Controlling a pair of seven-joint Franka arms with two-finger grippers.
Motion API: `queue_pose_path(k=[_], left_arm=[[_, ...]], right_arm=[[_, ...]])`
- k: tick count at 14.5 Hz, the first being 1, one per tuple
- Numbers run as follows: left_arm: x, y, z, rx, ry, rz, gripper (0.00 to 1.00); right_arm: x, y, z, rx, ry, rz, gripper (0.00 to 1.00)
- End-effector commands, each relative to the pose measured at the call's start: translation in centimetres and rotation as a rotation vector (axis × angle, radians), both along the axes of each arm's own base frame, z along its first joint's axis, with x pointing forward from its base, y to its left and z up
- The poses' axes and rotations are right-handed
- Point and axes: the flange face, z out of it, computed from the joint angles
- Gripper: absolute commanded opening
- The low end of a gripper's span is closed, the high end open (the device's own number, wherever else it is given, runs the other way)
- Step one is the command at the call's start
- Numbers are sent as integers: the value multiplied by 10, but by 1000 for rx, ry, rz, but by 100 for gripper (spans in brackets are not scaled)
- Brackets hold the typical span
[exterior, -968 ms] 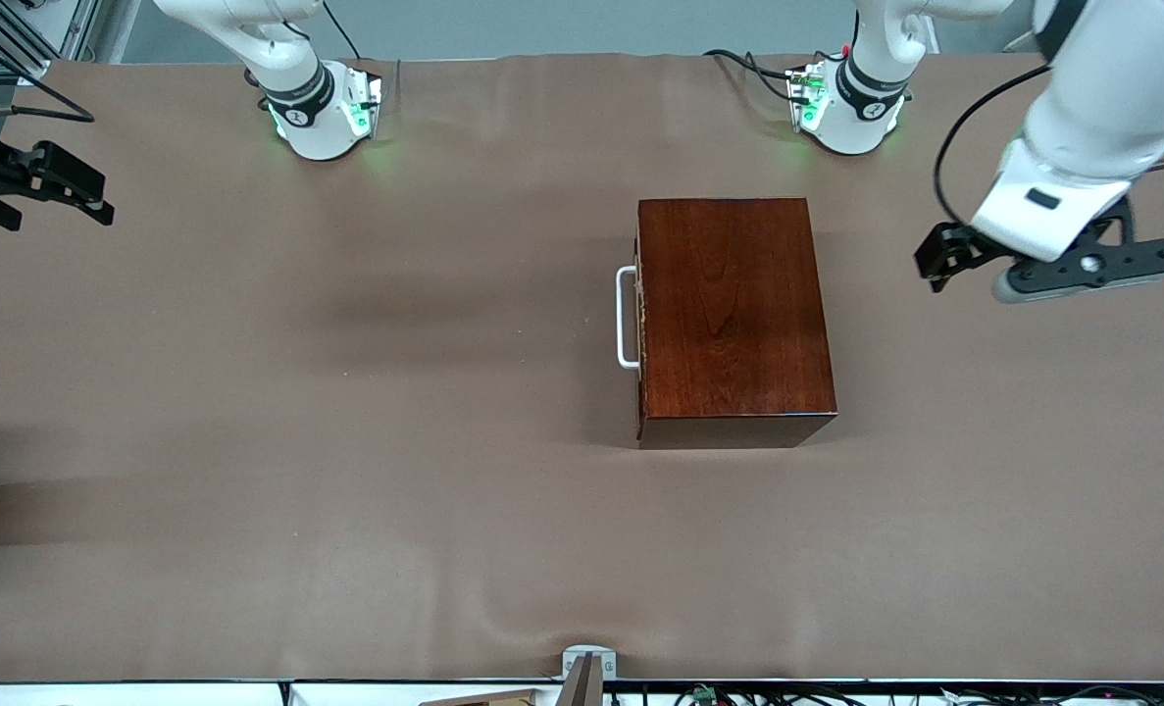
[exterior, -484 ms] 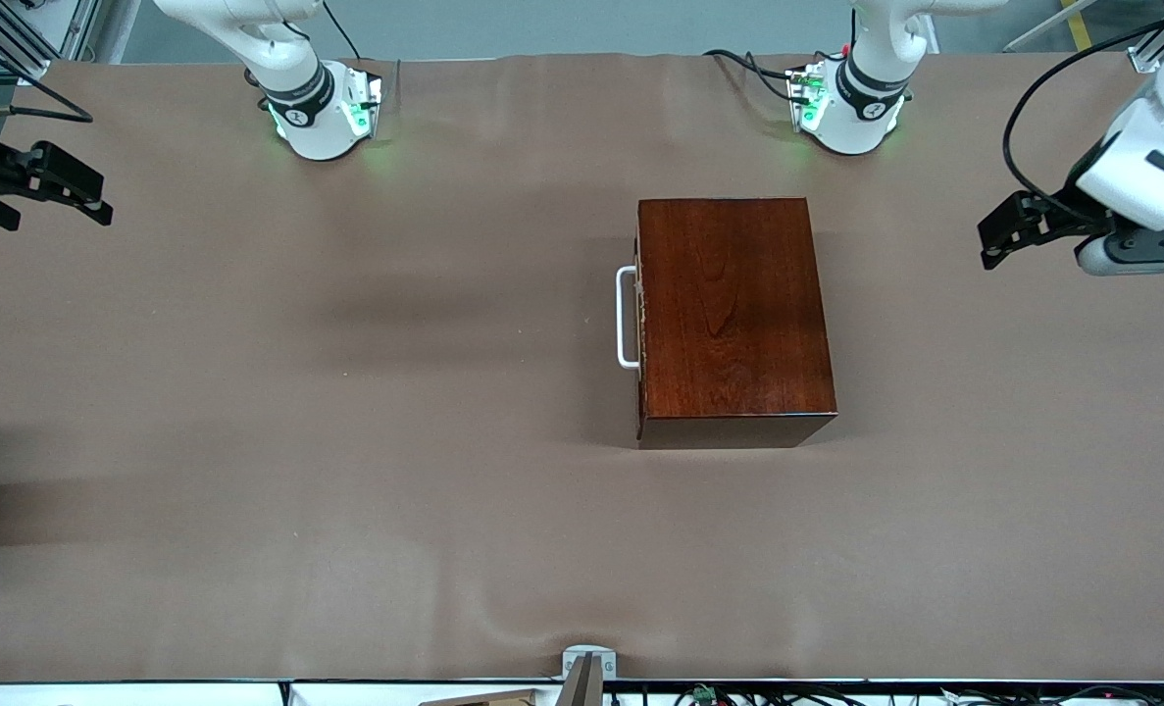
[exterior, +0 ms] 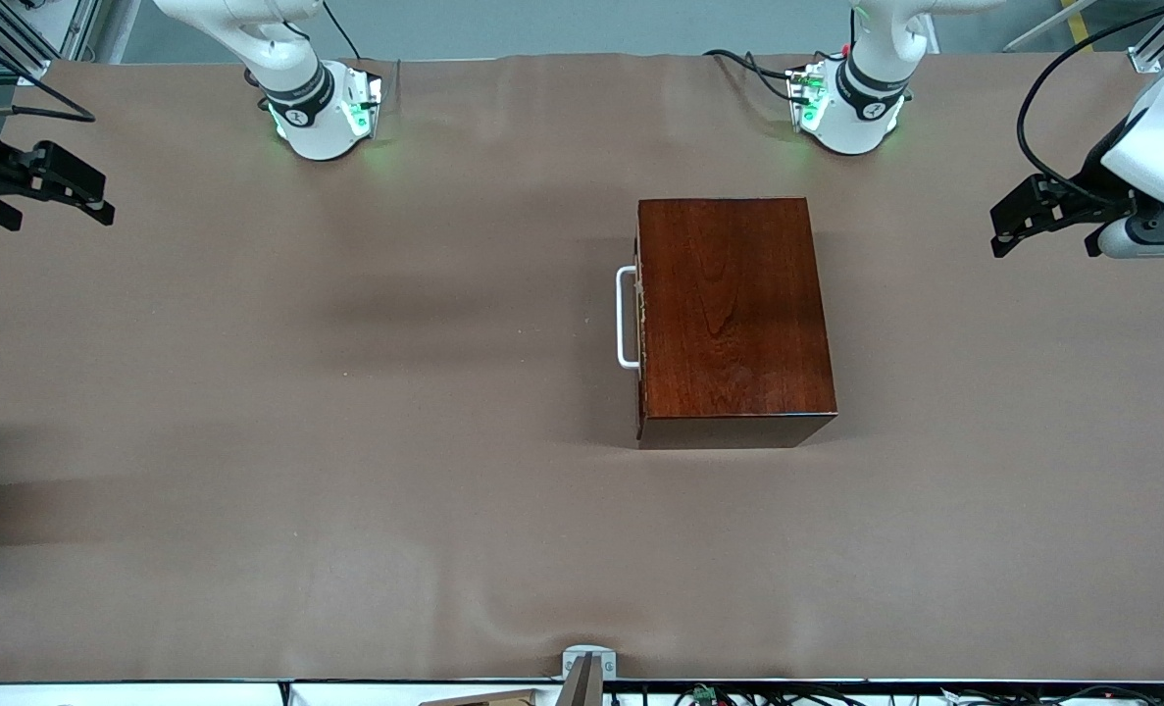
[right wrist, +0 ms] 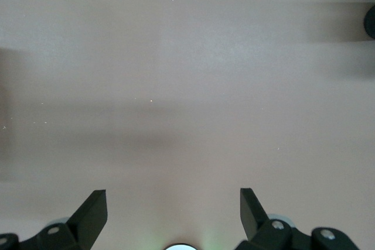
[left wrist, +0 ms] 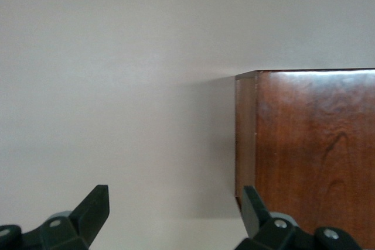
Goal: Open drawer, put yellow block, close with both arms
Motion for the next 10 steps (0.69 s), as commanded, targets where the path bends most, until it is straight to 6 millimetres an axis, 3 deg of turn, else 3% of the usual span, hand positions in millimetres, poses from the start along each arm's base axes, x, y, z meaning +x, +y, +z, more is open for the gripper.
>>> queue_pose_path(k=[1, 10], left_arm=[[-4, 2, 9, -25, -2, -7, 100], [-7, 17, 5, -7, 42, 18, 100]], right_arm=[[-2, 2, 5, -5, -9, 4, 100], [-2, 1, 4, -5, -8, 1, 100]])
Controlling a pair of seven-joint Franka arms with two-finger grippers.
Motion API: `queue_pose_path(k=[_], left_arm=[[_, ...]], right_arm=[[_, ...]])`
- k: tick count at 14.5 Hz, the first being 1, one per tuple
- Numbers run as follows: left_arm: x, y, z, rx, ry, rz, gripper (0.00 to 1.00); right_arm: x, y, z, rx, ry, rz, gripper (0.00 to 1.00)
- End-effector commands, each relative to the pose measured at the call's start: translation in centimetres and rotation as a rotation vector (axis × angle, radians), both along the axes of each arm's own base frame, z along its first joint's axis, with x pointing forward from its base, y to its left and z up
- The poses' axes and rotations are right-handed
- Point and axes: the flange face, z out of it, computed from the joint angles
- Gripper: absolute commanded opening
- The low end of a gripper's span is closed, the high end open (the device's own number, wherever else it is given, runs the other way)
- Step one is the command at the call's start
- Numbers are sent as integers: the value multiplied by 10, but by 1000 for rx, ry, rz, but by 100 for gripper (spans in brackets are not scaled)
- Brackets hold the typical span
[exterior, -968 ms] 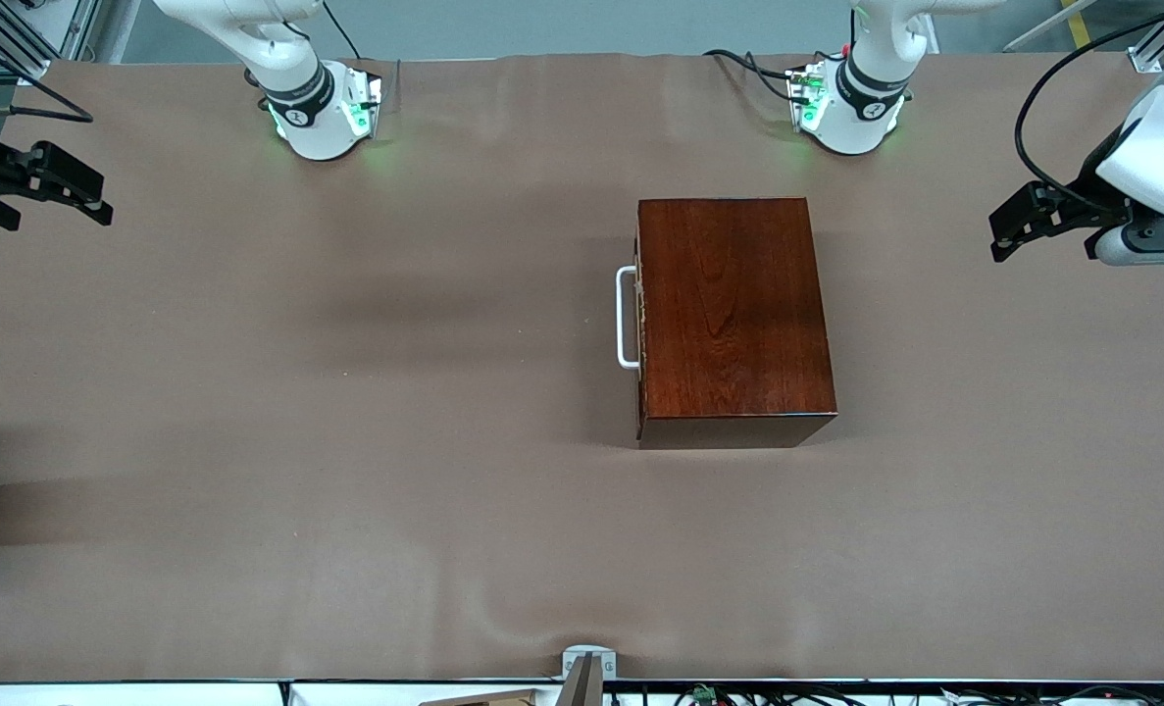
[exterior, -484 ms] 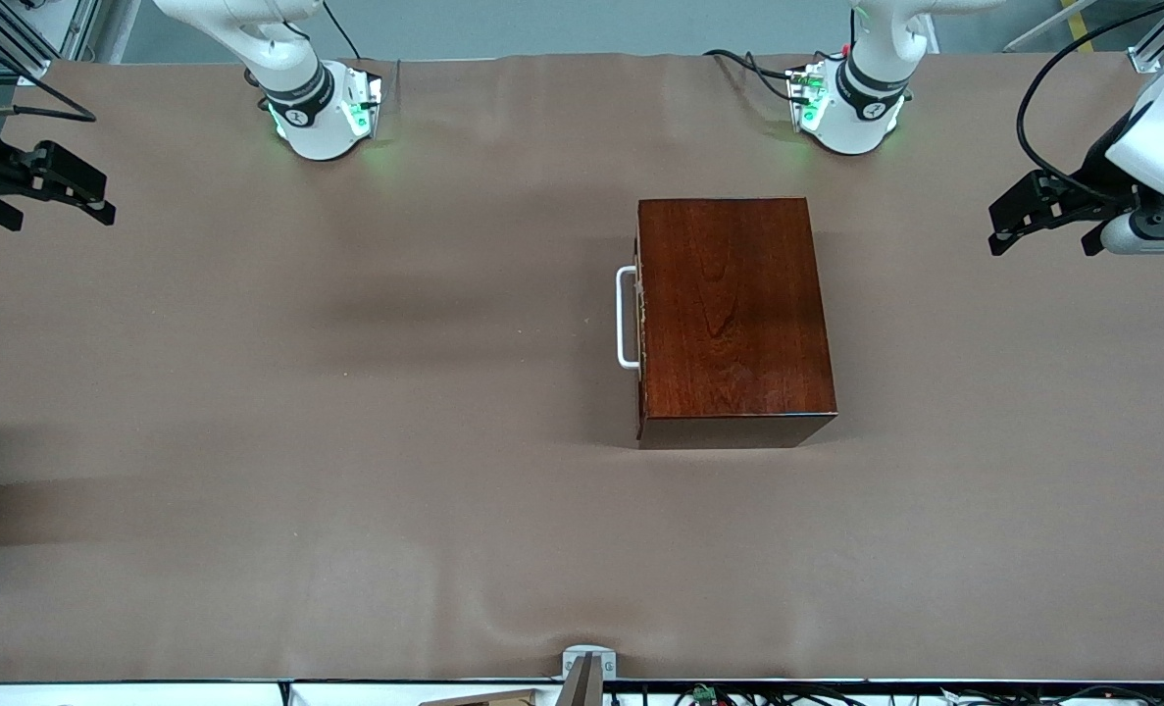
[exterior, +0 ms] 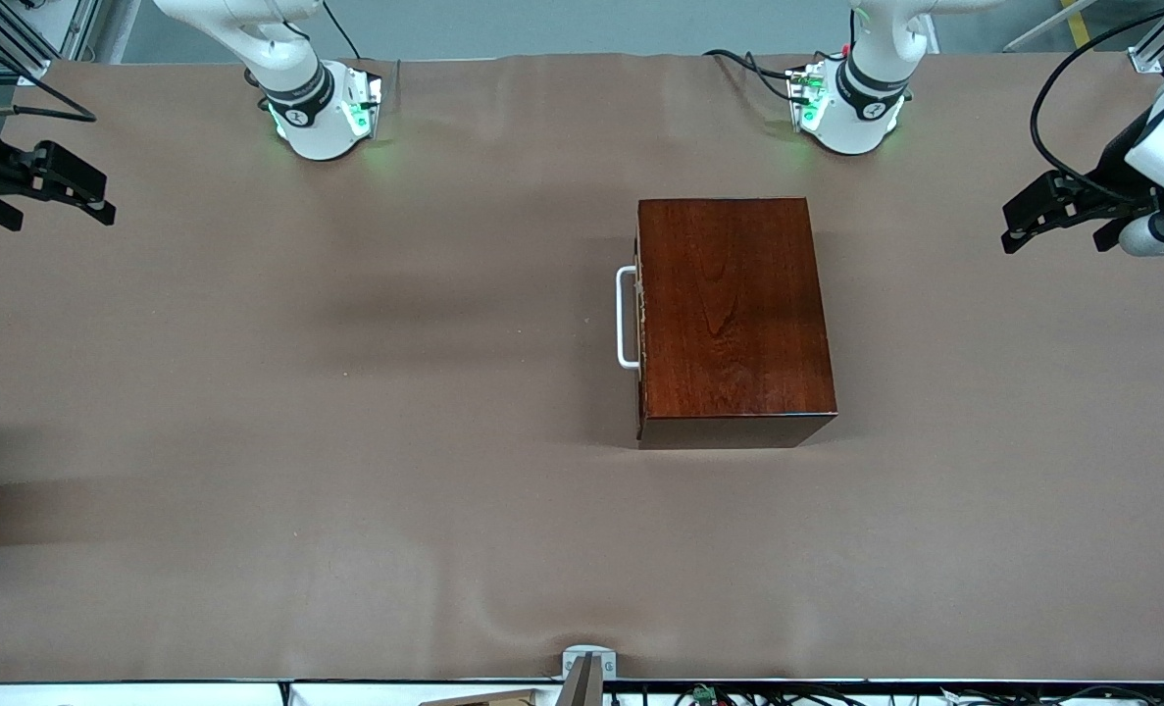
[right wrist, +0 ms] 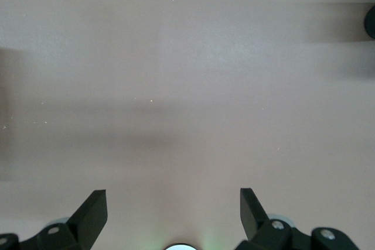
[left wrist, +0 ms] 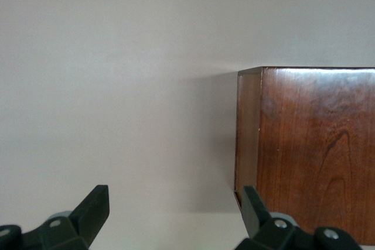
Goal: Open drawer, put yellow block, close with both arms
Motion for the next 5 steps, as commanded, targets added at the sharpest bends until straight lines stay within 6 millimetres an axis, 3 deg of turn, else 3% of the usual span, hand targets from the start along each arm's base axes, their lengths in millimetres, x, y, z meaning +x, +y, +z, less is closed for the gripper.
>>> queue_pose_path(k=[1, 5], left_arm=[[-5, 3, 6, -5, 12, -9, 100], [-5, 8, 5, -3, 21, -1, 100]], right_arm=[[-2, 1, 4, -5, -8, 2, 100], [-2, -2, 4, -4, -8, 0, 100]])
